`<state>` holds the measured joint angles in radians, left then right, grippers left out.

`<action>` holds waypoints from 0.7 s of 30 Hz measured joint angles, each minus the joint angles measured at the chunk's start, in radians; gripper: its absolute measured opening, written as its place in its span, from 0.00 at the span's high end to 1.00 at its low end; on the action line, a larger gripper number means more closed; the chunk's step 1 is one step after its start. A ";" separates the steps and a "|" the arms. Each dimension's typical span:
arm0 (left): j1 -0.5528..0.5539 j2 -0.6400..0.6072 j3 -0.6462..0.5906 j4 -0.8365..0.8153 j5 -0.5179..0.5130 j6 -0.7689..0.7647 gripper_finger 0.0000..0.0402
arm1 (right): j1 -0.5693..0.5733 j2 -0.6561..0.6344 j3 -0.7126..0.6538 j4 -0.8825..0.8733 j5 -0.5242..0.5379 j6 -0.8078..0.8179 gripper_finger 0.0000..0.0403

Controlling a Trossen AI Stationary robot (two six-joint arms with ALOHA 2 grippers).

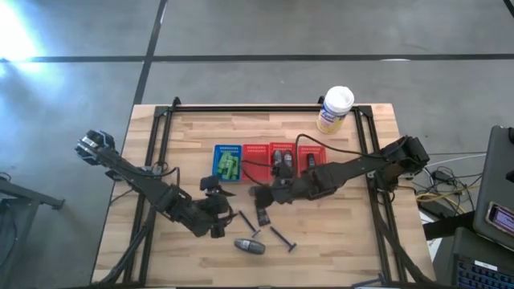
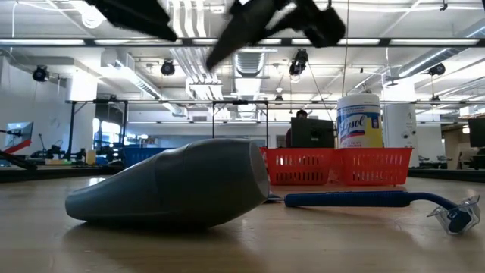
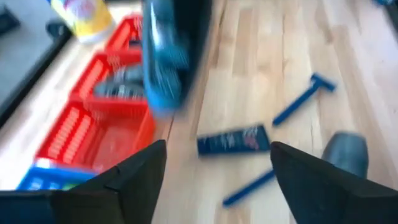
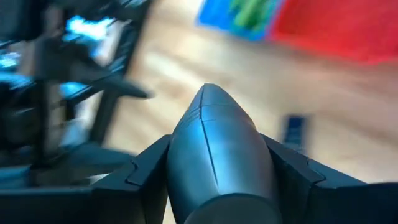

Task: Pick & Place Travel size toiletries
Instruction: Put the gray deodorant into the middle red bin

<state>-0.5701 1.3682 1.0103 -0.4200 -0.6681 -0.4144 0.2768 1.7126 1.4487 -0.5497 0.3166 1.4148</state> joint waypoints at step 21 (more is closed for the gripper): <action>-0.060 -0.007 -0.003 -0.393 0.074 -0.303 0.29 | -0.238 -0.044 -0.005 -0.455 0.003 -0.113 0.52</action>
<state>-0.6296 1.3616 1.0076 -0.8126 -0.5943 -0.7176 0.0384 1.6691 1.4433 -1.0051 0.3197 1.3016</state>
